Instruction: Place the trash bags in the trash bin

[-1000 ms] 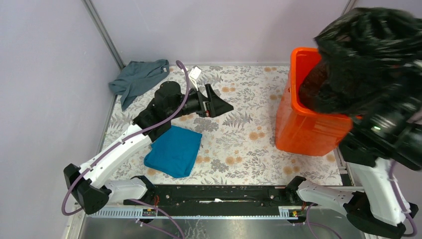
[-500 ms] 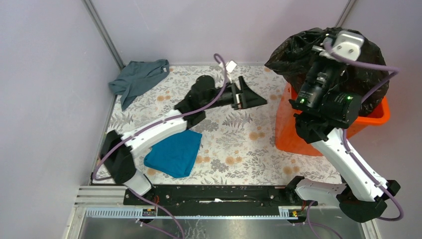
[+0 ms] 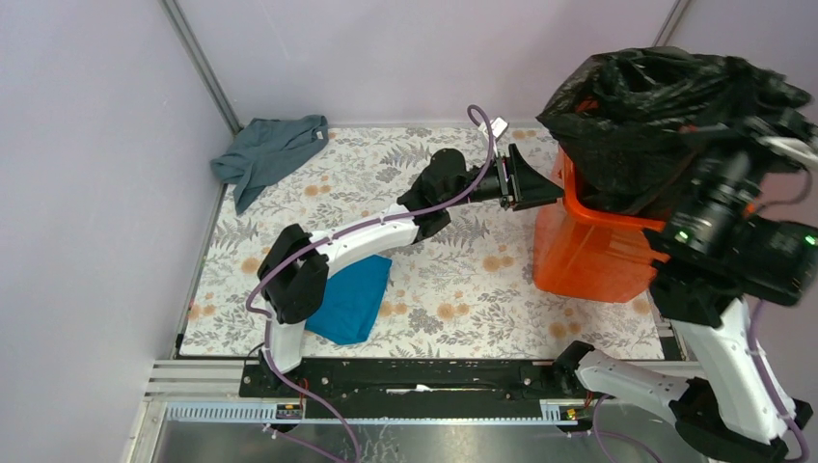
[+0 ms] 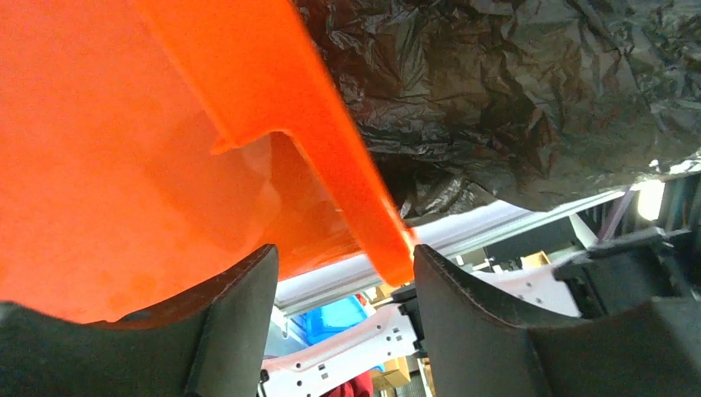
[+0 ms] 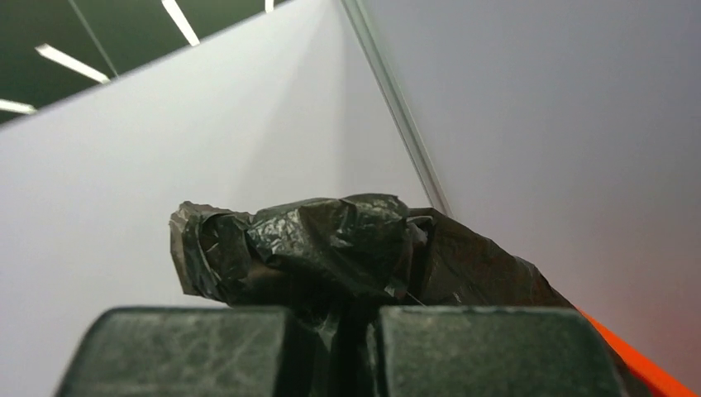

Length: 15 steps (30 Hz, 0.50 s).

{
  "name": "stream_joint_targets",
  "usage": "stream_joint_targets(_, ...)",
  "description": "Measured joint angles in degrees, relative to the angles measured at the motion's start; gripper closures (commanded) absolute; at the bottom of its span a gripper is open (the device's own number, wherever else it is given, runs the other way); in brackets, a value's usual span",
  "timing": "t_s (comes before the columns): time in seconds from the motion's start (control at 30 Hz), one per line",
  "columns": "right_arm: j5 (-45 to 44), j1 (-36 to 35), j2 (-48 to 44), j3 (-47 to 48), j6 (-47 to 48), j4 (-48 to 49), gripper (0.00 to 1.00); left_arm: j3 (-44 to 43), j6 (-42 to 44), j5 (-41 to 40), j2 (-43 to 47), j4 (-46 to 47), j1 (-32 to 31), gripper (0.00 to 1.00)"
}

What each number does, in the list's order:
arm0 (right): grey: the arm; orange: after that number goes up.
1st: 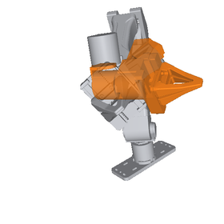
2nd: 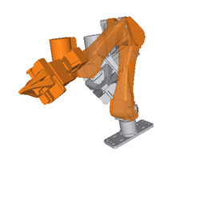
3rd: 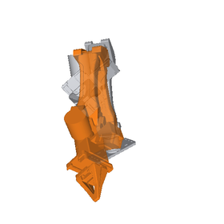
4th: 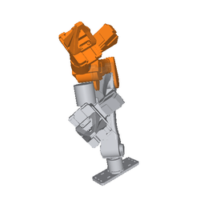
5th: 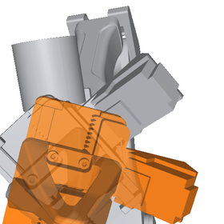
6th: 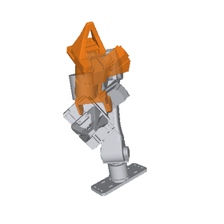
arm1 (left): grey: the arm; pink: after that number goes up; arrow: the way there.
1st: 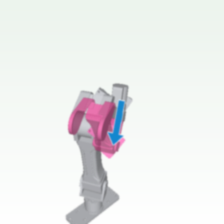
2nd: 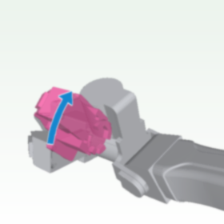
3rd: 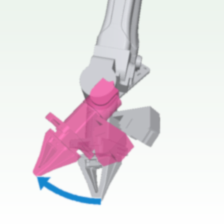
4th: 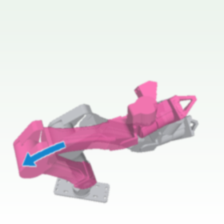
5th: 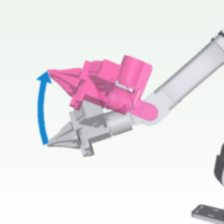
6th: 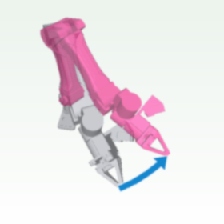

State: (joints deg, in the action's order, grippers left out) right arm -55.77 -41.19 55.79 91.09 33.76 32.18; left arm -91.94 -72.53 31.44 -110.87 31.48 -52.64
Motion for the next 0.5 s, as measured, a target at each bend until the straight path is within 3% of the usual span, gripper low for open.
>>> stream_joint_targets(0.27, 1.49, 0.00, -5.84, -4.00, -0.92, 5.68, 0.95, 0.02, -1.95, -0.81, 0.02, 5.09, -3.19, 0.34)
stream_joint_targets(0.5, 2.27, 0.00, -2.56, -6.73, -0.15, 4.28, 0.95, 0.02, -2.64, -2.23, 0.02, 4.15, -4.61, 0.49)
